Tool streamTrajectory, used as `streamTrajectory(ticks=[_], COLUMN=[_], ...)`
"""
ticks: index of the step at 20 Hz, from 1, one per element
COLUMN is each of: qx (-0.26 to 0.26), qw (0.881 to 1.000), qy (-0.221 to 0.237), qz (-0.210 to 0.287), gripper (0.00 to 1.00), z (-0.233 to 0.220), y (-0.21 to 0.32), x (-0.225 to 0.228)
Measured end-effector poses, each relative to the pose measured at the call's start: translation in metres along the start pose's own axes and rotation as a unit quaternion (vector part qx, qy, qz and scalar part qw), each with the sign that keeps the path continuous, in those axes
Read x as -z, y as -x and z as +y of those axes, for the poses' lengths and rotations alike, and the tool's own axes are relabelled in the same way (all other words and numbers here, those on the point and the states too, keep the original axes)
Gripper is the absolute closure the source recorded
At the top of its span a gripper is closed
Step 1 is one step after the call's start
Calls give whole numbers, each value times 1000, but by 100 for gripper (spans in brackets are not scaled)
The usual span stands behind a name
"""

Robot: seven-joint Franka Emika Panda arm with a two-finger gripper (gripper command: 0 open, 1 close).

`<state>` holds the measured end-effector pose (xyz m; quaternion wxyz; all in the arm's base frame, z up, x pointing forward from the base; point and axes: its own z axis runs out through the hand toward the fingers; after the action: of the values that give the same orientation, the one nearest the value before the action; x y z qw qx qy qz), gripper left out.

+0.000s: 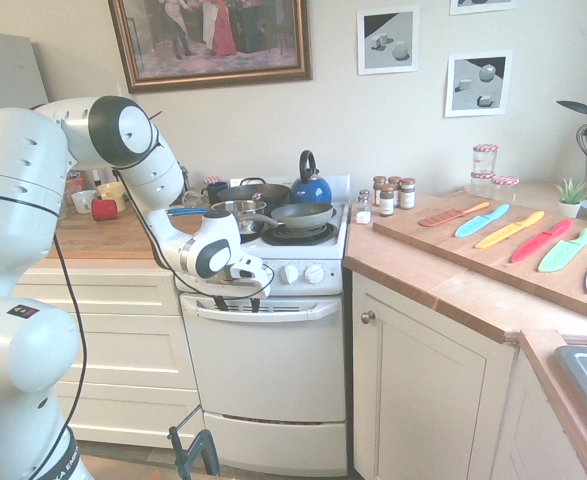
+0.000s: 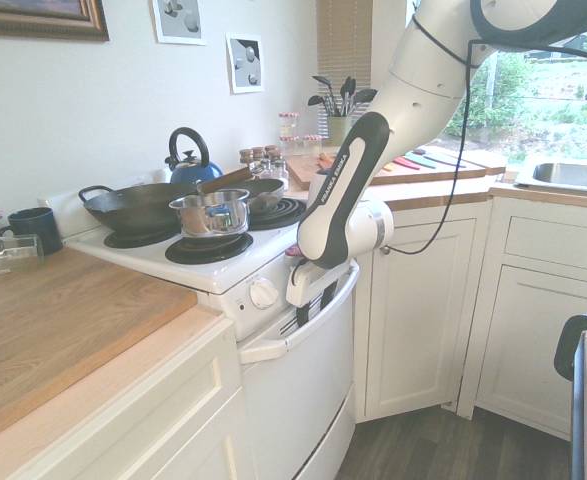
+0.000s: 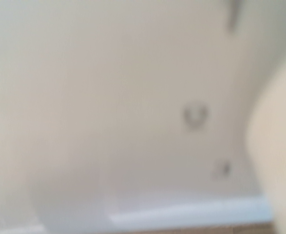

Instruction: Open the oven

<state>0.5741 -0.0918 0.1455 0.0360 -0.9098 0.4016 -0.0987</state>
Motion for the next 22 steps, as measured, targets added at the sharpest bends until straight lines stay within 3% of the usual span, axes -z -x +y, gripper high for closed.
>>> streamTrajectory(ticks=[4,9,22], qx=[0,-13,-19], qw=[1000,999,999], qy=[0,27,17], qz=[-7,-42,-47], gripper=[0,0,0], z=[21,83,172], y=[14,51,81], x=[-5,-23,-18])
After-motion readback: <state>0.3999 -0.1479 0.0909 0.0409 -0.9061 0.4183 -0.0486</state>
